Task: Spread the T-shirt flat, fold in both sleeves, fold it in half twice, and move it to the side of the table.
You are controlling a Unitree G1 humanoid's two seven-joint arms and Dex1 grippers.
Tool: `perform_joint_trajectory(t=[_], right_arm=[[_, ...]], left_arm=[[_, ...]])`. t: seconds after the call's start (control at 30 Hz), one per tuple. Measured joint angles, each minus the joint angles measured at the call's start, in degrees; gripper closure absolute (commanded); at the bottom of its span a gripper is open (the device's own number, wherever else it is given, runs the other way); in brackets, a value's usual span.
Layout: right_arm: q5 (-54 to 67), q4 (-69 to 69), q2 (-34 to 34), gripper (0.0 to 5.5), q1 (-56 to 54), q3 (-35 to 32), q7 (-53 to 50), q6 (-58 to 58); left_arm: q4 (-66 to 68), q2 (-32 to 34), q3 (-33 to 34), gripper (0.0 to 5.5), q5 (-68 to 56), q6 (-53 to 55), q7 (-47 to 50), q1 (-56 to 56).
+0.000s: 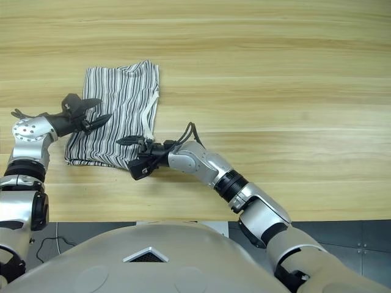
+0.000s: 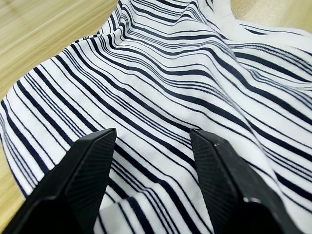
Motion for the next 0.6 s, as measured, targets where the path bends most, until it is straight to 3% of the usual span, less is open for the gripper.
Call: perform_joint_trajectory(t=[0.5, 0.6], right_arm=[[3.3, 3.1, 1.4, 5.19, 0.6, 0.4, 2.6, 0.5], [3.4, 3.3, 1.5, 5.37, 0.6, 0.4, 2.7, 0.6]], left_arm=[[-0.4, 0.0, 0.2, 2.69, -0.1, 0.5, -0.2, 0.1], [-0.4, 0.0, 0.2, 2.69, -0.1, 0.5, -0.3, 0.1]])
